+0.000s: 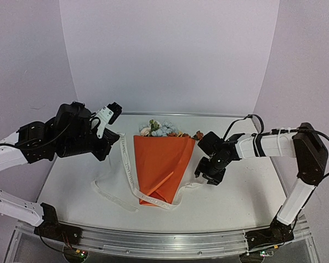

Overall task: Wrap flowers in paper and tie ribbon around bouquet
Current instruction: Straighten the ribbon at the center of the board.

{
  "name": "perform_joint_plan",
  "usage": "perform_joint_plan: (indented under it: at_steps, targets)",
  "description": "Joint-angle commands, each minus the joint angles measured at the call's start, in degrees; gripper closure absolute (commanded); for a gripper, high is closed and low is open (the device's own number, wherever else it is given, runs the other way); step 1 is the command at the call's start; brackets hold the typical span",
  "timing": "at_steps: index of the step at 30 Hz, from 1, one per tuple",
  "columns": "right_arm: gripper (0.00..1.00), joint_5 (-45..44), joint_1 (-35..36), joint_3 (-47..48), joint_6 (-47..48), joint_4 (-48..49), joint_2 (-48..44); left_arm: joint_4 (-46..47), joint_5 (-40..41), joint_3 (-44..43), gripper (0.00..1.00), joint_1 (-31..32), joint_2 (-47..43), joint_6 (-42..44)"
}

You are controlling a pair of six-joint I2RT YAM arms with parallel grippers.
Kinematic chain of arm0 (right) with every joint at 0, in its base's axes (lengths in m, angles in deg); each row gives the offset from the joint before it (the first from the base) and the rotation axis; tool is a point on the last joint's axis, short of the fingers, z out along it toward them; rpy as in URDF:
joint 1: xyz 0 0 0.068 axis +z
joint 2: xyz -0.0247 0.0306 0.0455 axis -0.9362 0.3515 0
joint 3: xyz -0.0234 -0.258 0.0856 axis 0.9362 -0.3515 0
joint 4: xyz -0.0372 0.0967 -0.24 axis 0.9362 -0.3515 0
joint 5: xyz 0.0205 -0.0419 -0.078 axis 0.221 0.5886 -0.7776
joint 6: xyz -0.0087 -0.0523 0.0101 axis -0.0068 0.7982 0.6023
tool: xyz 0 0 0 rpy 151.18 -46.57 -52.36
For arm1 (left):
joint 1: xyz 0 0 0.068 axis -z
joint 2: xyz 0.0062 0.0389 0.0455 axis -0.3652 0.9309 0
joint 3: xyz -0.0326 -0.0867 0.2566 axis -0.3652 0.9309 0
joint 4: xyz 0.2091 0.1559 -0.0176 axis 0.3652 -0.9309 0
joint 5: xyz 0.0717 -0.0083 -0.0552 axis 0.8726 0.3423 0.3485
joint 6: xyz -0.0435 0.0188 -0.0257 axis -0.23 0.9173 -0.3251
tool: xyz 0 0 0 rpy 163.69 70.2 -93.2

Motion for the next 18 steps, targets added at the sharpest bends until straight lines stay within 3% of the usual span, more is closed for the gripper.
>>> perform_joint_plan:
  at_steps: [1, 11, 13, 16, 18]
  targets:
    - [0.45, -2.8, 0.3, -2.7, -6.9, 3.3, 1.5, 2.6, -1.0, 1.0, 1.00, 0.0, -2.1, -0.9]
    - [0.61, -1.0, 0.3, -3.6, -11.1, 8.3, 5.8, 3.0, -4.4, 2.2, 1.00, -0.1, -2.0, -1.6]
    - [0.71, -1.9, 0.2, -4.7, -11.1, 8.6, 5.0, 3.6, -6.9, 2.7, 1.00, 0.0, -1.7, -1.9]
    - [0.97, -2.8, -1.2, -6.7, -10.1, 8.6, 2.5, 5.0, -11.6, 3.3, 1.00, -0.1, -0.6, -2.6]
    - [1.00, -4.0, -2.9, -8.6, -8.3, 8.2, -0.5, 6.1, -14.8, 3.6, 1.00, -0.1, 0.5, -3.0]
